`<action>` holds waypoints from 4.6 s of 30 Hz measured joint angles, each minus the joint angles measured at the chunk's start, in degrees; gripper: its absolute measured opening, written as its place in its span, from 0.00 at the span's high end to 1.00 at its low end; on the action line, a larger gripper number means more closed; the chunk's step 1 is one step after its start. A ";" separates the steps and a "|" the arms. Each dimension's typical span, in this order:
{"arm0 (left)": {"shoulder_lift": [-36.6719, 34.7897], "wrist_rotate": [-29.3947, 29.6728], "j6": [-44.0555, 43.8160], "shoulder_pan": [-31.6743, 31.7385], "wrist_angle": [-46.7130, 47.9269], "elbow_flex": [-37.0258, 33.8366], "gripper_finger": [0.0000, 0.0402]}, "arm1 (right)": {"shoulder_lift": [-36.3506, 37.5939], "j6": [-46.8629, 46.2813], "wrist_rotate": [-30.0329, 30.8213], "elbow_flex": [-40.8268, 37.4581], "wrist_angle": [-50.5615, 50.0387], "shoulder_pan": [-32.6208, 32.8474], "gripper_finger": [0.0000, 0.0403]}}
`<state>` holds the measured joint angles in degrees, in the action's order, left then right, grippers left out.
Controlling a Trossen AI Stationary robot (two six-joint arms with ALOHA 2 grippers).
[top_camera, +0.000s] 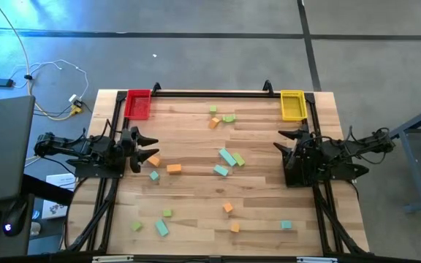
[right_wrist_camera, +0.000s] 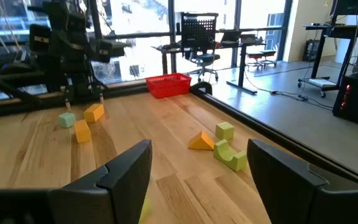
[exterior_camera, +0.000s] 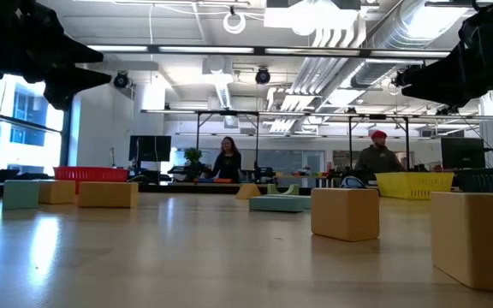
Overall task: Sort & place blocks by color
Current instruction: Put the green block into the yellow bin
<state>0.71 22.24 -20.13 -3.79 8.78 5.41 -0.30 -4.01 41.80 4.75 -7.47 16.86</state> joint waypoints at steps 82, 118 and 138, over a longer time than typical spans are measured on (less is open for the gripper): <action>0.00 2.62 3.62 0.01 0.44 0.01 0.49 | -79.16 -45.92 -21.88 46.77 -27.03 -11.65 0.38; 0.02 2.60 3.76 0.01 0.61 0.01 0.49 | -95.45 -46.11 -23.85 46.77 -19.47 -10.66 0.38; 0.02 2.69 3.72 0.00 1.79 0.02 0.49 | -100.55 -44.96 -23.61 46.93 -16.32 -9.99 0.52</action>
<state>0.73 24.93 -16.41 -3.79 10.57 5.43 -100.85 -48.97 18.19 51.68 -23.78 6.87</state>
